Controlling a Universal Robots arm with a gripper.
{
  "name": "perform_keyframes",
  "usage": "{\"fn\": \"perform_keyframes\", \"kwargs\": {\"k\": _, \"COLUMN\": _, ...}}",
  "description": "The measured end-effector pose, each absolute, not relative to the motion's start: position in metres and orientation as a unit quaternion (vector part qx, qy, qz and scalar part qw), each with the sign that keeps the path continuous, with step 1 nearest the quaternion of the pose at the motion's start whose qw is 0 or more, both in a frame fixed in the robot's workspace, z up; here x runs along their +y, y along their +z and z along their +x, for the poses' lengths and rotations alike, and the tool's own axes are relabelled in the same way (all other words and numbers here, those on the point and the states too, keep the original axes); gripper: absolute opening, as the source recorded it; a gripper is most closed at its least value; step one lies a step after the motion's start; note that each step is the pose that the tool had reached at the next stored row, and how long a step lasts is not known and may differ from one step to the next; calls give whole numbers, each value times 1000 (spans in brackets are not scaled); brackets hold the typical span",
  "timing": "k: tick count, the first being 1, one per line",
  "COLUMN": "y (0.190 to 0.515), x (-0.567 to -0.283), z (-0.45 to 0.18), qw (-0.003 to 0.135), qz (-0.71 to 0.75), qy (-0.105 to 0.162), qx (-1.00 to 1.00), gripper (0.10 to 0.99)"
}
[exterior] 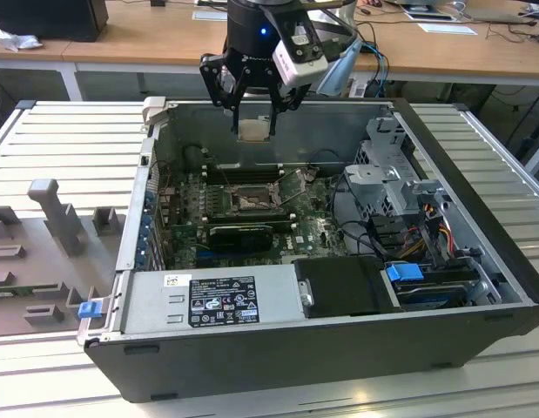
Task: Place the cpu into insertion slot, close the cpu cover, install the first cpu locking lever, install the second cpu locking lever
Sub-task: 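Place the cpu into insertion slot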
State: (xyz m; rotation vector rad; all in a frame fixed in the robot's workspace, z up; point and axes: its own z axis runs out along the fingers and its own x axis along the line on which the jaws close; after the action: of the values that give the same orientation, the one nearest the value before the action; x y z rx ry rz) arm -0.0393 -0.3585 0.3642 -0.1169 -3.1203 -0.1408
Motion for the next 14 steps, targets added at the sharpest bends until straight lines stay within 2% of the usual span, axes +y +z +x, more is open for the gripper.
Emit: {"fn": "perform_keyframes", "kwargs": {"k": 14, "y": 364, "x": -359, "z": -39, "qw": 7, "qz": -57, "qy": -45, "qx": -997, "gripper": 529}}
